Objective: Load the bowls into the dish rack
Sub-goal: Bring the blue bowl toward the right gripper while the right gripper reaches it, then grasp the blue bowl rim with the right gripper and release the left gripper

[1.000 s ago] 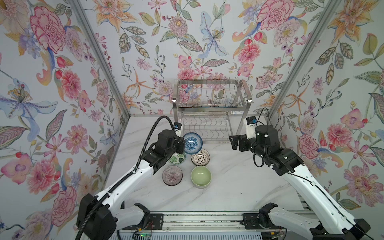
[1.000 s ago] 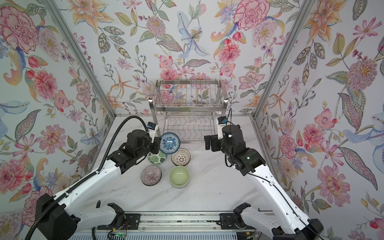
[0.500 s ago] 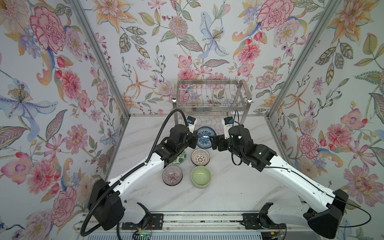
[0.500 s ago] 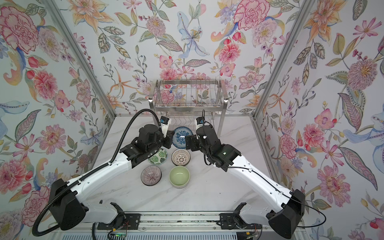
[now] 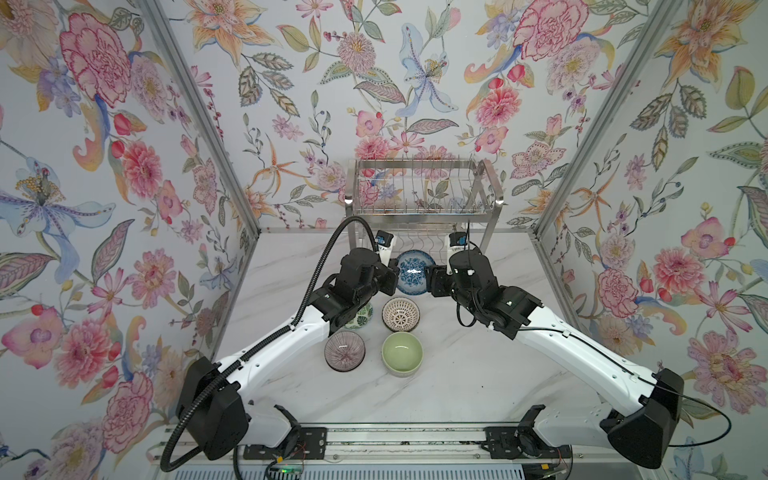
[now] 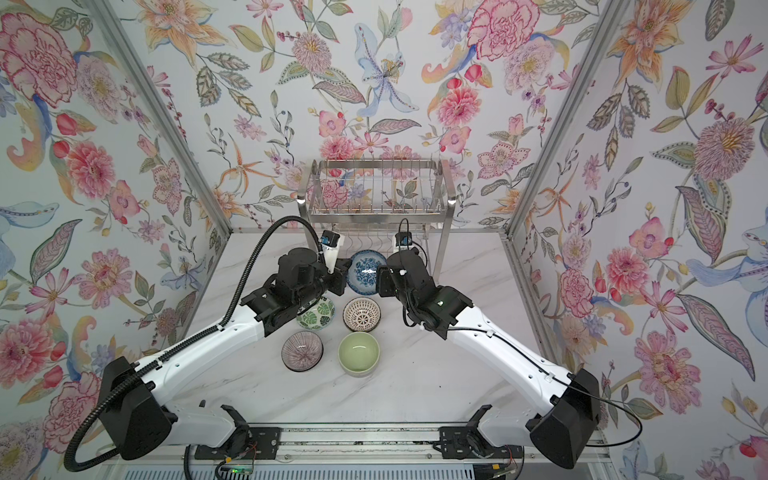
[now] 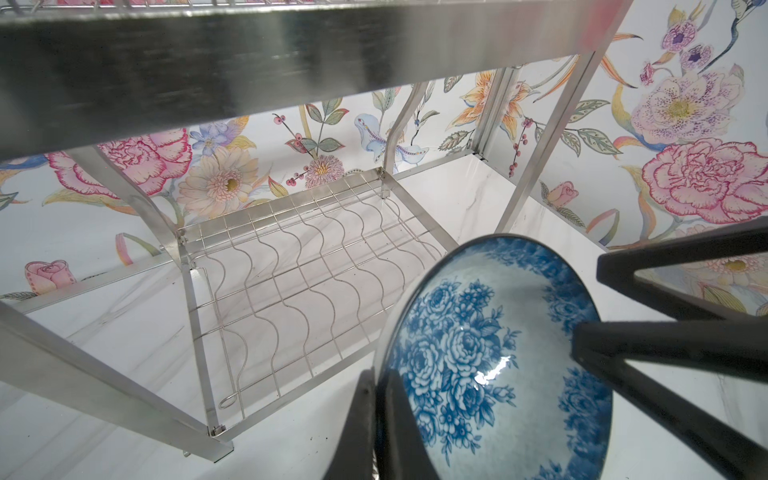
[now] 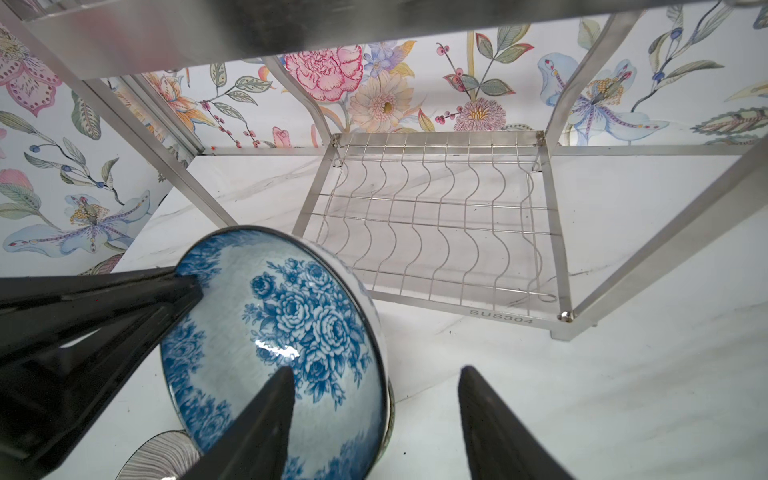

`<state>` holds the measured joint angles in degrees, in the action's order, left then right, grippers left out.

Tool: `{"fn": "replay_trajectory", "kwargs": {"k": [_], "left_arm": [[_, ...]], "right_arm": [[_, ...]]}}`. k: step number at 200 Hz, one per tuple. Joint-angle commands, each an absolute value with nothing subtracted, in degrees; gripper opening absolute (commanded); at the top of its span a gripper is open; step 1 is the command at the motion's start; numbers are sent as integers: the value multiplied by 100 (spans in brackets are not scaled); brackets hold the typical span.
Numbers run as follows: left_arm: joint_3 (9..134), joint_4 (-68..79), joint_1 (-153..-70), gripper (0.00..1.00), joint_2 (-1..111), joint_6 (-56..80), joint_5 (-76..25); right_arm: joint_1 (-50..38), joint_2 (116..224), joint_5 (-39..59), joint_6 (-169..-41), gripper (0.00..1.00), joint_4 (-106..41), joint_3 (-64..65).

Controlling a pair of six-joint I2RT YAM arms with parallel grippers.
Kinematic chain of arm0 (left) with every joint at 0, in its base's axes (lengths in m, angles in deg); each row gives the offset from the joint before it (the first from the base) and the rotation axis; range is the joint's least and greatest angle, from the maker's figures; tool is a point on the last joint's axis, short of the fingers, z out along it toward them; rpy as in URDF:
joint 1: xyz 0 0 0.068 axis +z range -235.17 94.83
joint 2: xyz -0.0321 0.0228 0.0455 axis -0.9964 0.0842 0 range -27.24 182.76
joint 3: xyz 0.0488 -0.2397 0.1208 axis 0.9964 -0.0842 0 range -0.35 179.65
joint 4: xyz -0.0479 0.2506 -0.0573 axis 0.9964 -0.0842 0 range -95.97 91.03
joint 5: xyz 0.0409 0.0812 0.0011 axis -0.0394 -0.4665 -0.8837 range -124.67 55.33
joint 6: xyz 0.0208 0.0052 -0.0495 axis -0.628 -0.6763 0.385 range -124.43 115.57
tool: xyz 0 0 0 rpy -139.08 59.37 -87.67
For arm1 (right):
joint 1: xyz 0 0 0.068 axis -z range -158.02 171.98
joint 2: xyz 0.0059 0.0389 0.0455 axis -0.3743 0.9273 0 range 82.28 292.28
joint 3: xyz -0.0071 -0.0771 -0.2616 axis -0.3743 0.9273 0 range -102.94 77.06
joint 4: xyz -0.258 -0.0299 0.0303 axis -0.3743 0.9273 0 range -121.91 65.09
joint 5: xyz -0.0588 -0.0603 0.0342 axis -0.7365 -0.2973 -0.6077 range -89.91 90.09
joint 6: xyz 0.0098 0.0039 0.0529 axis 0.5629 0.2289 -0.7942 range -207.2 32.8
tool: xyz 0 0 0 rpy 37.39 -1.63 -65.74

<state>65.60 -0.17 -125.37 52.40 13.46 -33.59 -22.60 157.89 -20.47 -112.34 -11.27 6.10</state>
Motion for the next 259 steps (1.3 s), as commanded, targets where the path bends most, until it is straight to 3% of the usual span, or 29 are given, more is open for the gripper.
{"fn": "replay_trajectory", "kwargs": {"k": [1,39,150,204,259], "left_arm": [[6882,398,-12604,0,5292,1447,-3344],[6893,434,-12599,0,5302,1447,-3313],[6972,553,-12604,0,5386,1473,-3166],[6972,566,-12604,0,5441,1469,-3143],[6948,537,-12603,0,5503,1479,-3162]], "right_arm": [[-2198,15830,-2060,-11326,60,-1275,584],[-2101,15831,-1892,-11321,41,-1396,694],[-1890,15937,-1355,-11417,24,-1610,905],[-1854,15939,-1327,-11427,0,-1645,930],[-1843,15888,-1358,-11370,0,-1656,921]]}}
